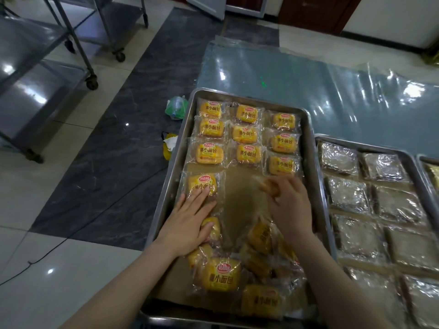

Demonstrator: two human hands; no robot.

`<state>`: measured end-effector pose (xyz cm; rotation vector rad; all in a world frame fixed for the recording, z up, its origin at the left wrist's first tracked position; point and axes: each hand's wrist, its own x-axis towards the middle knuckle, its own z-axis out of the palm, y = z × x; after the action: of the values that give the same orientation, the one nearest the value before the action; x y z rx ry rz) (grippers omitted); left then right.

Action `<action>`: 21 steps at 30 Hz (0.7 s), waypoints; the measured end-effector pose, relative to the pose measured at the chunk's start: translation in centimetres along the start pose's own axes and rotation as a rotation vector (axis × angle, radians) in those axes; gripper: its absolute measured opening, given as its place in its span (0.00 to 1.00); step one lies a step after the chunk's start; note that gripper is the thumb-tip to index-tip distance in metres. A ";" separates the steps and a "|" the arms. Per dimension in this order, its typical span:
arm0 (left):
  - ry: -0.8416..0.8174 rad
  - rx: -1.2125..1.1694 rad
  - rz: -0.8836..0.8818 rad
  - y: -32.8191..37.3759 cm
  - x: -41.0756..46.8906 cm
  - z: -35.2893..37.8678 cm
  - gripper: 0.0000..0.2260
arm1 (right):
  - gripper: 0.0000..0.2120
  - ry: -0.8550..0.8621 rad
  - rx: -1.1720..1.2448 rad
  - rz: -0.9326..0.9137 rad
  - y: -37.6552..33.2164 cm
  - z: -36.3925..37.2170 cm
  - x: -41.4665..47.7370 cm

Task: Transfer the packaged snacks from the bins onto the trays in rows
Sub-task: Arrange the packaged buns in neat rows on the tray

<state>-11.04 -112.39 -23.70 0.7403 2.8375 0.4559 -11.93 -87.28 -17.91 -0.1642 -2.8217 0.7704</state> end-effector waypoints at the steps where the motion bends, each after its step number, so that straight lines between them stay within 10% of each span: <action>1: 0.003 -0.003 0.000 0.0 0.0 0.0 0.24 | 0.20 -0.096 -0.105 -0.038 -0.1 0.5 -0.3; 9: -0.022 0.000 -0.007 0.1 0.0 -0.1 0.23 | 0.33 -0.458 -0.241 -0.052 -0.2 3.4 -1.9; 17: -0.029 0.025 -0.010 0.0 -0.1 -0.1 0.23 | 0.14 -0.178 0.028 -0.024 0.7 2.4 -1.1; 21: -0.024 0.016 -0.004 0.1 0.0 -0.2 0.23 | 0.23 -0.446 -0.201 -0.261 0.9 2.1 0.8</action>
<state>-11.01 -112.35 -23.46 0.7380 2.8227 0.4211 -13.18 -87.43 -19.96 0.3868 -3.2405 0.5139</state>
